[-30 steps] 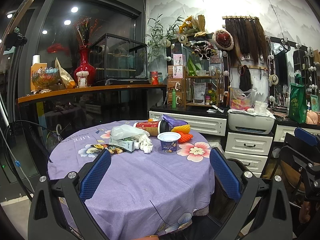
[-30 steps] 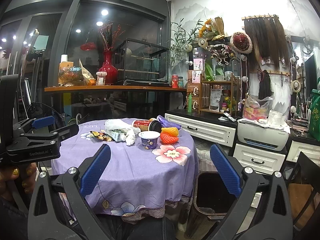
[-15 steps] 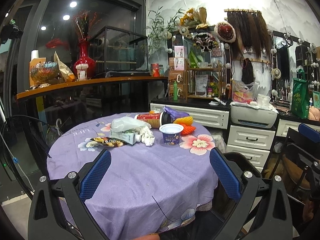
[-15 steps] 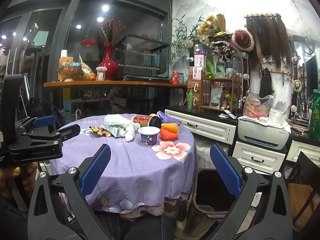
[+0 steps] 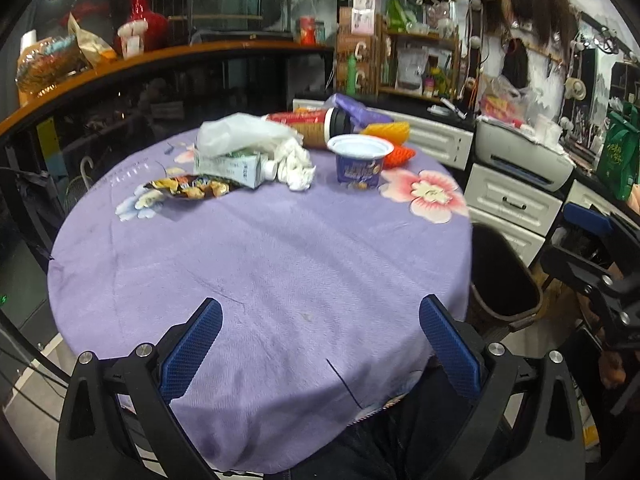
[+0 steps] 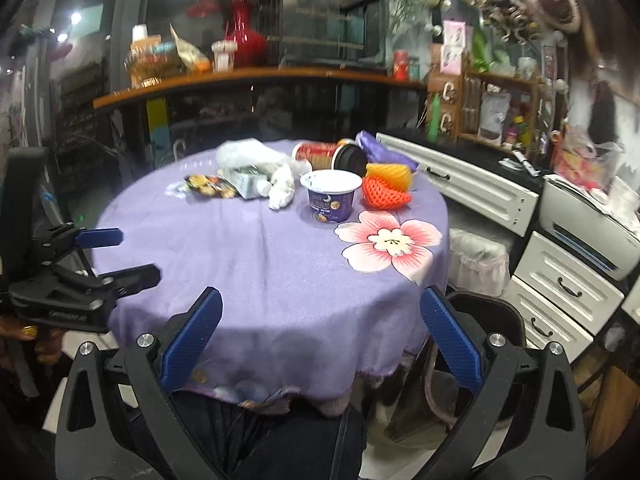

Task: Collect trash
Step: 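Reach the right gripper to the blue yogurt cup and close on its rim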

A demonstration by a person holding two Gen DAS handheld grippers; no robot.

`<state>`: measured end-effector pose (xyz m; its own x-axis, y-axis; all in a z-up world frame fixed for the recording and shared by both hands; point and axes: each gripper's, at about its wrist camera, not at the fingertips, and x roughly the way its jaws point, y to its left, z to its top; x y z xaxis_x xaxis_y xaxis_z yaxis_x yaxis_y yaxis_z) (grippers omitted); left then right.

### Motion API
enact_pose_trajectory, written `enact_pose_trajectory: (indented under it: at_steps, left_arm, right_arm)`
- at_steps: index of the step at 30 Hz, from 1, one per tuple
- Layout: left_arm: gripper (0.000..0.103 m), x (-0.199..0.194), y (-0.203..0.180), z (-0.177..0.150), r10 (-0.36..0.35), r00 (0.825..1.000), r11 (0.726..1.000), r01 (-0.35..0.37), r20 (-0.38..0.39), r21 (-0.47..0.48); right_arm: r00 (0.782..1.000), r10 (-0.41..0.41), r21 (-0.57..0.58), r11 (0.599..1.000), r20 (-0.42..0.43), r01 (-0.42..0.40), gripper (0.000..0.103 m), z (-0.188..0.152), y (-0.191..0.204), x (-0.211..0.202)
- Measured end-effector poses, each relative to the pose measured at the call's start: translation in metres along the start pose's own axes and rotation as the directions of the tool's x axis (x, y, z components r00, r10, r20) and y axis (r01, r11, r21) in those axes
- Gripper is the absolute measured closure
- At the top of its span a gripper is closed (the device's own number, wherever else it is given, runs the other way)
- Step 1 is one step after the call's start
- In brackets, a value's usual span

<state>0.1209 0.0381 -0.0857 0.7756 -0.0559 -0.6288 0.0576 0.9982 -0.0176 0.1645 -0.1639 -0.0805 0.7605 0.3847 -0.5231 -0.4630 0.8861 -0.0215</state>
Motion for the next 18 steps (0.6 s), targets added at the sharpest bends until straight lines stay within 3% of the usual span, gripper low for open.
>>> enact_pose_trajectory:
  at_steps: [4,10,18]
  left_arm:
    - [0.005,0.024,0.016,0.017,-0.004,0.999,1.0,0.003,-0.043,-0.019]
    - [0.005,0.048,0.042,0.045,-0.001,0.997,0.999,-0.003,-0.08,-0.046]
    - [0.005,0.055,0.063,0.069,0.012,0.997,0.996,-0.018,-0.07,-0.089]
  right_arm:
    - [0.995,0.045,-0.005,0.999,-0.093,-0.046,0.005,0.021,-0.007,0.056]
    - [0.986,0.071,0.019,0.997,-0.148,-0.069,0.005,0.069,-0.025,0.122]
    - [0.978,0.023,-0.043,0.999,-0.207,-0.033,0.005,0.112,-0.022,0.19]
